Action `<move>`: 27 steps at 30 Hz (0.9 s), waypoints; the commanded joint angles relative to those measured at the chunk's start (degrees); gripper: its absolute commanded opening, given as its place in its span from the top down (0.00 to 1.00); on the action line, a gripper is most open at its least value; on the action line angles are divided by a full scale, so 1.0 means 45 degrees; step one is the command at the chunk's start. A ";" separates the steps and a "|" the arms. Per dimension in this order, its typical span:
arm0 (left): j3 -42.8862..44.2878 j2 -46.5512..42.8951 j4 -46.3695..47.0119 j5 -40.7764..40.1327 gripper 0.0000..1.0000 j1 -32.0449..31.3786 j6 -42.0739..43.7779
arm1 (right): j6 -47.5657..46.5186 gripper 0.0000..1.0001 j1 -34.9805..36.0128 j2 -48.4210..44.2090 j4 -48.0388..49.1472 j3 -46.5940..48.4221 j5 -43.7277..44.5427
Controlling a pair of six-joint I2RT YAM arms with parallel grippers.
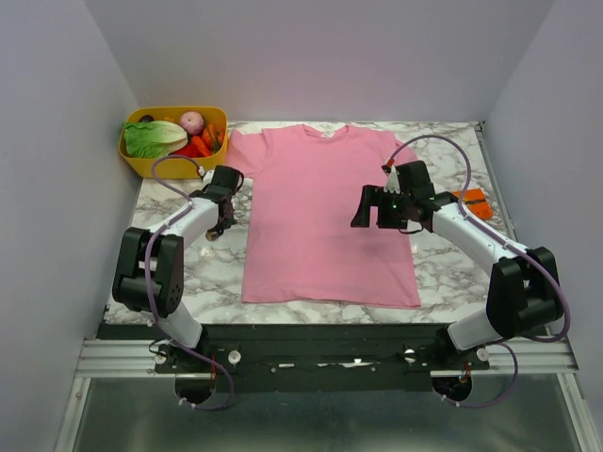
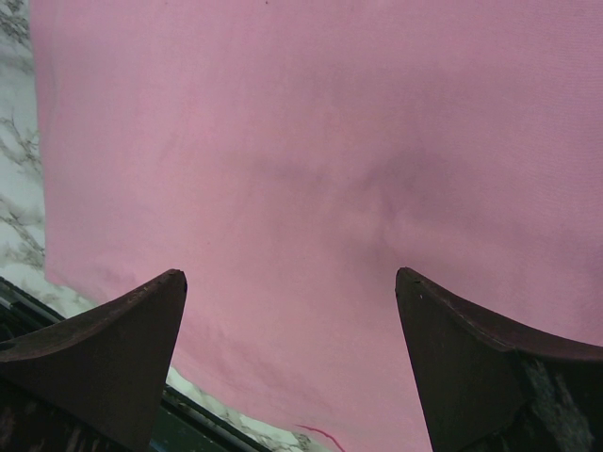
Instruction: Pin the brooch onto the clothing
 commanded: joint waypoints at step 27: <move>-0.2456 -0.2195 0.2933 0.3685 0.65 0.3560 -0.1494 | 0.1328 0.03 0.3962 0.5309 0.3805 0.5347 -0.3596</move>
